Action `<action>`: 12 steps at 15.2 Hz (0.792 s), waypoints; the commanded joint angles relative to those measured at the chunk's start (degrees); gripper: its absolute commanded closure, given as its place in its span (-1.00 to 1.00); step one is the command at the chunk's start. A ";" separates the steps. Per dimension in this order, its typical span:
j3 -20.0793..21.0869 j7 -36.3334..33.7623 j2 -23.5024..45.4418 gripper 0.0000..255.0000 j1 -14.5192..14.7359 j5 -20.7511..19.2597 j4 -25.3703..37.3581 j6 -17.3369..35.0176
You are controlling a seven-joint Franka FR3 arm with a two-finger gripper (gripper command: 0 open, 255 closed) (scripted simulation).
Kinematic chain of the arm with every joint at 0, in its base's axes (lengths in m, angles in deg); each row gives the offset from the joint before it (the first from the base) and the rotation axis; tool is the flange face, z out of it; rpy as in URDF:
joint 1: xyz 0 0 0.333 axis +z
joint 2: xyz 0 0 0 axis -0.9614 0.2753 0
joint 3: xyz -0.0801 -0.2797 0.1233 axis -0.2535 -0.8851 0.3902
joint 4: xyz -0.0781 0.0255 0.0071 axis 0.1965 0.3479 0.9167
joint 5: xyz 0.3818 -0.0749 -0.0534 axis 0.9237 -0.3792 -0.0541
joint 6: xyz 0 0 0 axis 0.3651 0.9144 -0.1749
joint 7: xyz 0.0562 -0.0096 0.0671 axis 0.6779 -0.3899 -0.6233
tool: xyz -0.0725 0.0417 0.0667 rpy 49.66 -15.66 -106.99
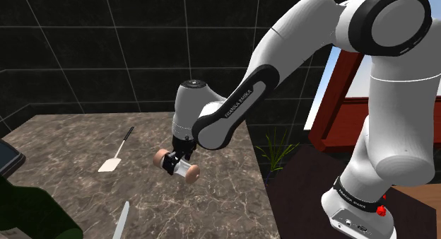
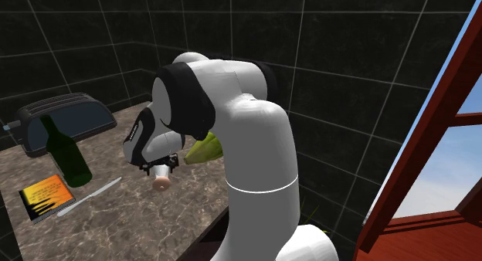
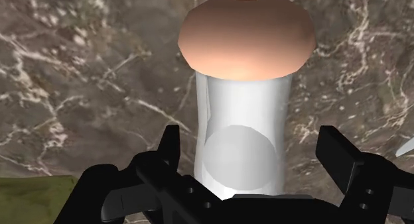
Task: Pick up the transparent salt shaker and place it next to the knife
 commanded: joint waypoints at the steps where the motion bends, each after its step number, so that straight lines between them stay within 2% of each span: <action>1: 0.00 0.00 0.00 -1.00 0.00 0.00 0.00 0.00; 5: 1.93 2.64 -7.00 -1.00 -2.14 3.79 -1.25 -5.50; 12: 1.89 2.65 -7.00 -1.00 -2.09 3.81 -1.25 -5.50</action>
